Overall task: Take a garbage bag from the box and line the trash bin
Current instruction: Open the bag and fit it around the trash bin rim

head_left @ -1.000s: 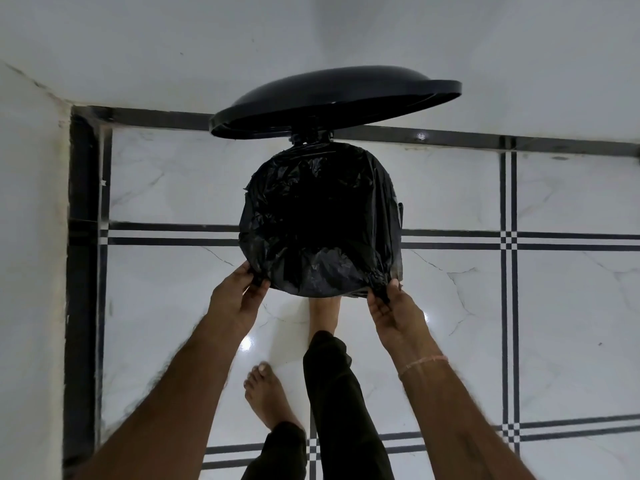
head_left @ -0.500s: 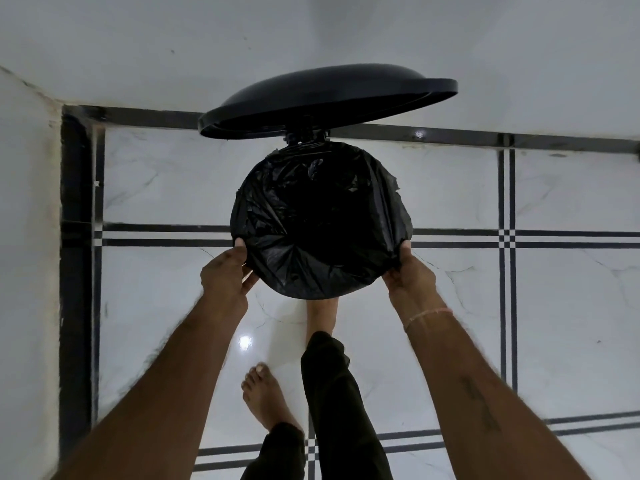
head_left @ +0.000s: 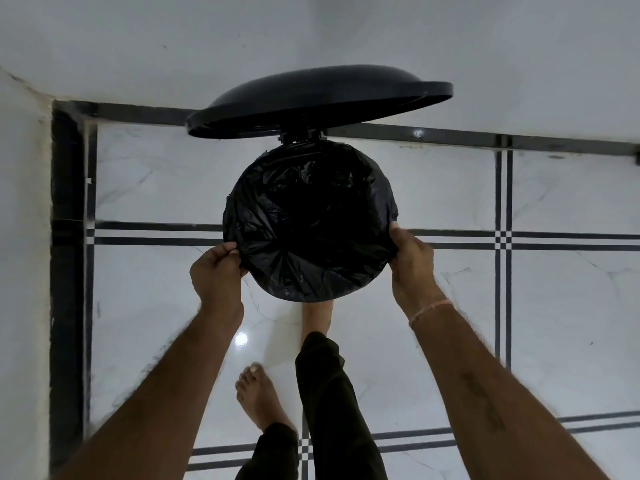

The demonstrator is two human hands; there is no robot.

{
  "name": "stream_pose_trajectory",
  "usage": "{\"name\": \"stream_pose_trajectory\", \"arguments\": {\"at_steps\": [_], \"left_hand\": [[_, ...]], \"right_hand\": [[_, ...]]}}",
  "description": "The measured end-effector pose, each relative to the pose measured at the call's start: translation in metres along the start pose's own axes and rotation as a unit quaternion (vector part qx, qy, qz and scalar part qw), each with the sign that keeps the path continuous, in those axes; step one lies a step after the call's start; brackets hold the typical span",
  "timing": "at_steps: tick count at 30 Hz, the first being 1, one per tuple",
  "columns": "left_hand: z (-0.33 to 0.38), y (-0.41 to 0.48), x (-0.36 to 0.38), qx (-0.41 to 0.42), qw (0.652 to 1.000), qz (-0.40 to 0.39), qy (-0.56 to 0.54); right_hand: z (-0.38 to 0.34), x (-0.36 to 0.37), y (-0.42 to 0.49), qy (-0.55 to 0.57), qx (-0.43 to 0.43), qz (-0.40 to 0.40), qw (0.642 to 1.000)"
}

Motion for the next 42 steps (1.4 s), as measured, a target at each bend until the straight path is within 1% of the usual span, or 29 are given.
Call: {"name": "stream_pose_trajectory", "arguments": {"at_steps": [1, 2, 4, 6, 8, 10, 13, 16, 18, 20, 22, 27, 29, 31, 33, 35, 37, 39, 41, 42], "left_hand": [[-0.002, -0.002, 0.001, 0.004, 1.000, -0.005, -0.011], [-0.004, -0.004, 0.002, 0.001, 1.000, -0.012, -0.024], [-0.006, -0.005, 0.004, -0.027, 0.998, -0.021, -0.052], [-0.009, -0.002, 0.003, -0.074, 0.994, -0.017, -0.073], [-0.011, 0.002, 0.003, -0.123, 0.989, -0.021, -0.079], [-0.012, 0.006, 0.004, -0.144, 0.986, -0.030, -0.080], [-0.011, 0.010, 0.005, -0.141, 0.988, -0.025, -0.058], [-0.010, 0.009, 0.005, -0.141, 0.988, -0.021, -0.060], [-0.008, 0.006, 0.005, -0.123, 0.991, -0.013, -0.042], [-0.004, 0.002, 0.006, -0.091, 0.995, -0.012, -0.031], [-0.001, -0.002, 0.009, -0.080, 0.996, -0.024, -0.023], [-0.003, 0.005, 0.011, -0.132, 0.990, -0.040, -0.013], [-0.003, 0.005, 0.009, -0.146, 0.988, -0.048, -0.015], [-0.003, 0.005, 0.010, -0.186, 0.979, -0.072, -0.038], [-0.001, 0.001, 0.014, -0.255, 0.956, -0.108, -0.100], [0.001, -0.002, 0.018, -0.300, 0.933, -0.138, -0.146], [0.000, -0.002, 0.019, -0.307, 0.928, -0.141, -0.157], [-0.002, -0.003, 0.019, -0.281, 0.941, -0.125, -0.144], [-0.004, -0.006, 0.014, -0.241, 0.964, -0.070, -0.088], [-0.002, -0.006, 0.012, -0.218, 0.973, -0.048, -0.056]], "right_hand": [[0.002, 0.000, -0.001, 0.005, 0.004, -0.023, 1.000], [0.003, -0.002, -0.001, 0.011, 0.007, -0.029, 0.999], [0.004, -0.007, 0.004, 0.041, 0.021, -0.005, 0.999], [0.005, -0.009, 0.009, 0.072, 0.041, 0.019, 0.996], [0.008, -0.010, 0.010, 0.109, 0.060, 0.033, 0.992], [0.008, -0.010, 0.012, 0.121, 0.070, 0.046, 0.989], [0.006, -0.008, 0.020, 0.099, 0.072, 0.070, 0.990], [-0.001, -0.005, 0.022, 0.052, 0.048, 0.107, 0.992], [-0.006, 0.003, 0.017, 0.002, 0.040, 0.098, 0.994], [-0.008, 0.009, 0.012, -0.018, 0.036, 0.081, 0.996], [-0.009, 0.011, 0.011, -0.028, 0.058, 0.062, 0.996], [-0.013, 0.013, 0.021, 0.000, 0.120, 0.059, 0.991], [-0.010, 0.014, 0.018, -0.002, 0.171, 0.051, 0.984], [-0.011, 0.013, 0.014, -0.001, 0.212, 0.061, 0.975], [-0.013, 0.013, 0.014, 0.027, 0.230, 0.077, 0.970], [-0.016, 0.018, 0.012, 0.058, 0.216, 0.091, 0.970], [-0.018, 0.023, 0.011, 0.061, 0.190, 0.098, 0.975], [-0.012, 0.016, 0.016, 0.046, 0.160, 0.113, 0.980], [-0.012, 0.009, 0.012, 0.002, 0.117, 0.127, 0.985], [-0.014, 0.011, 0.007, -0.025, 0.106, 0.118, 0.987]]}}
Point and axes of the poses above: each hand's wrist, its own y-axis towards the middle knuckle, its own x-axis out of the palm, z = x × y, the point moved 5 cm from there along y, towards the middle knuckle, and after that the axes turned 15 degrees about y, right-handed, at the moved point
